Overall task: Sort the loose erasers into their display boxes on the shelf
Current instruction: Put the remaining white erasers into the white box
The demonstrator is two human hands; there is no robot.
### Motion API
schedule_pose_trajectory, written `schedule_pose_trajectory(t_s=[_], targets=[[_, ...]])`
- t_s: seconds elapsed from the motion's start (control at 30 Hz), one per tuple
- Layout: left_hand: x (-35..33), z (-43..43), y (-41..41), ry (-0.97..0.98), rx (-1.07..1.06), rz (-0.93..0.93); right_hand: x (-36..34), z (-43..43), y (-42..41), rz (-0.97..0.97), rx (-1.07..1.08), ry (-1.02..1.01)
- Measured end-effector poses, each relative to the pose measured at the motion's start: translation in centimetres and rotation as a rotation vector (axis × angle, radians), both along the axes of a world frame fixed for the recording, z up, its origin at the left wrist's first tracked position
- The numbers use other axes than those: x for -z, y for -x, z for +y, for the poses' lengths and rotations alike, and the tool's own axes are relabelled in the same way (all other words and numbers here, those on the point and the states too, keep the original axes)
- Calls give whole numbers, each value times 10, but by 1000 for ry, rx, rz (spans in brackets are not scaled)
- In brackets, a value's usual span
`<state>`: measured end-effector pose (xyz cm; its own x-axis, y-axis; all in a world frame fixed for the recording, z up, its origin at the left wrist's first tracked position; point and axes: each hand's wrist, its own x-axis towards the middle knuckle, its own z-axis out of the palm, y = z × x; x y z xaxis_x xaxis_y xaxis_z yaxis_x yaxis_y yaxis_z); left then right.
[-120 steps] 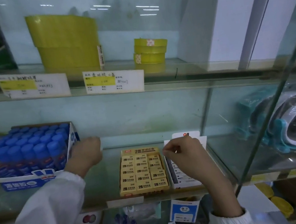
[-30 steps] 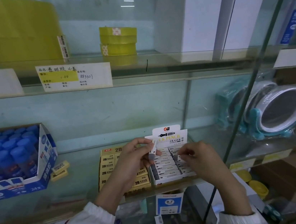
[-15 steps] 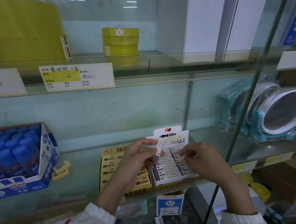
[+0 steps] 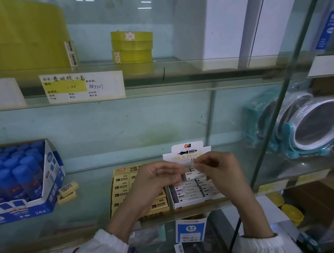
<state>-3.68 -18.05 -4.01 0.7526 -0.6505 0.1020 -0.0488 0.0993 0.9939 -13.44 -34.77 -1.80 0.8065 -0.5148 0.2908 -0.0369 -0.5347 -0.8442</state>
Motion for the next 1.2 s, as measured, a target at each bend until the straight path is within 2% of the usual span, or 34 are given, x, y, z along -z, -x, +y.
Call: schedule_pose_trajectory(t_s=[0.1,0.2,0.33,0.5,0.7,0.93,1.07,1.2], targets=[[2,-3,0,-22,-26,-9,3,0,-1,80,68,102],[2,-1,-1,7,-57,21,3,-6,0,81,123,175],[4,-1,-3,22,-64,41,-3,-13,3,40,123,199],[5,-1,-3,15,-69,43,4,-21,1,181,83,192],[5,-1,-4,12,-77,40,16,-12,-4,219,77,394],[4,-1,-3,14,-78,43,13,-6,1,244,32,310],[1,0,-2,90,-90,105,13,-1,0,243,60,346],[-10,13,-3,258,-126,97,11,11,-4,122,47,367]])
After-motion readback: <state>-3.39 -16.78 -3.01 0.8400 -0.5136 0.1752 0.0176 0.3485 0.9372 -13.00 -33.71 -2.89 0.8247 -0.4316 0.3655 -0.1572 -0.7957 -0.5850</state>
